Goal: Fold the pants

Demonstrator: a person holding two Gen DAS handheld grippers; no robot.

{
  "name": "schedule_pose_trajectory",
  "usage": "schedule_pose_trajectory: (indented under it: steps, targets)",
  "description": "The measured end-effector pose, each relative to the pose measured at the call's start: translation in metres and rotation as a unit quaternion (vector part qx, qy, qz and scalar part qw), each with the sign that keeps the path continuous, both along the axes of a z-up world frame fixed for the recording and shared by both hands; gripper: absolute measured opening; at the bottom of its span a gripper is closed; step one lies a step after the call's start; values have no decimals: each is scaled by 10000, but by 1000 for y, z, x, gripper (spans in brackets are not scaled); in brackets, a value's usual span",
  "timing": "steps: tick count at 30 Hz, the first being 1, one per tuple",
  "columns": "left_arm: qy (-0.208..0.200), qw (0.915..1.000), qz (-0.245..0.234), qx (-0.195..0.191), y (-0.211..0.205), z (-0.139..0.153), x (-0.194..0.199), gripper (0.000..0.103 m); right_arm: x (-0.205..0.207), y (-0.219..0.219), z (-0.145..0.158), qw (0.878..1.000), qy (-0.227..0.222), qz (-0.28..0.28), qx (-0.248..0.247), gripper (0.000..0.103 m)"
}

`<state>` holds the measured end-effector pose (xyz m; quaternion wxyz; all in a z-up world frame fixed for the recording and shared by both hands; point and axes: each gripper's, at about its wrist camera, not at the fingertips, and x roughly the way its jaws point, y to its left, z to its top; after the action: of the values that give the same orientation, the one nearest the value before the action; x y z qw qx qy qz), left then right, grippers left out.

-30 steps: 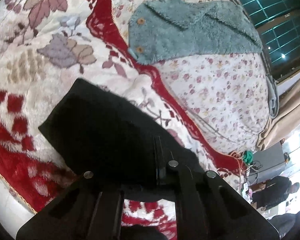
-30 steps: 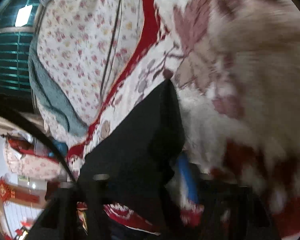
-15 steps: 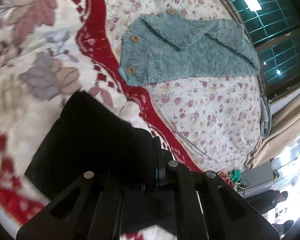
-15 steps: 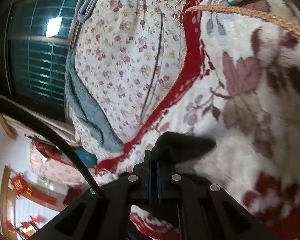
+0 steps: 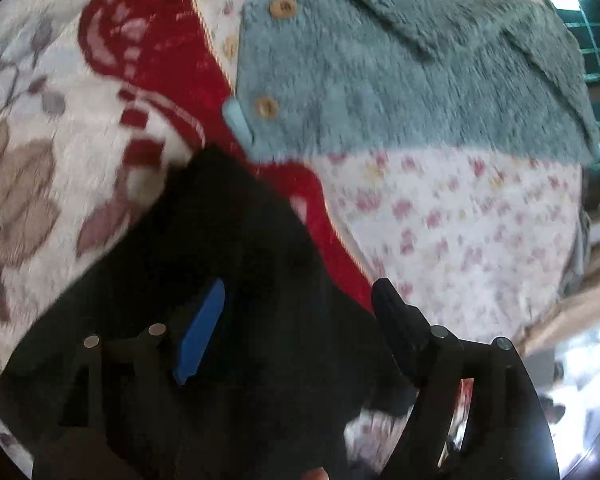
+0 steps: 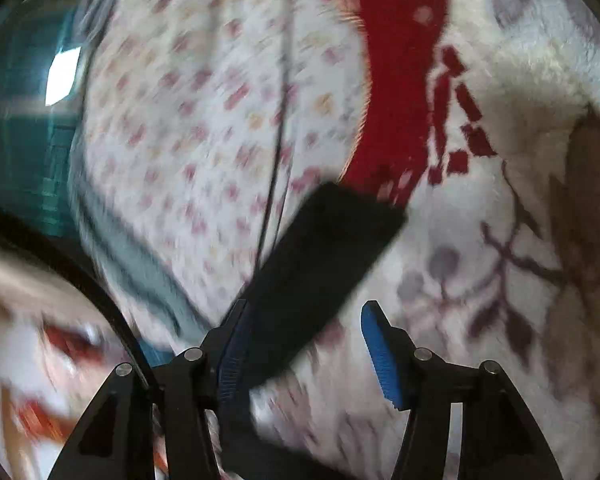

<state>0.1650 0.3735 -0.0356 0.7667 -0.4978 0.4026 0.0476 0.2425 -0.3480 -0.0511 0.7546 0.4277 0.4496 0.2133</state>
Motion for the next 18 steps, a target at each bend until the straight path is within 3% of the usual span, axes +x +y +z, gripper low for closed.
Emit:
schedule_pose_trajectory:
  steps: [4,9,14,18]
  targets:
    - [-542,9974,-337,-334,3,13,-61,77,-62,-15,16,9924,-201,638,-1030,56]
    - [-894,9960,-69,-25,38,26,-155,85,-136,-54,7,9796,-40,1131,-1660,56]
    - [-632,9972,-5,-404,32,-8,-179,85,-168,-74,-15,9880,-173,1120,-1054,56]
    - [-268,9996,-25,-64,11,-28,-165,85,-176,-73,-22,9946,-102,884,-526,56]
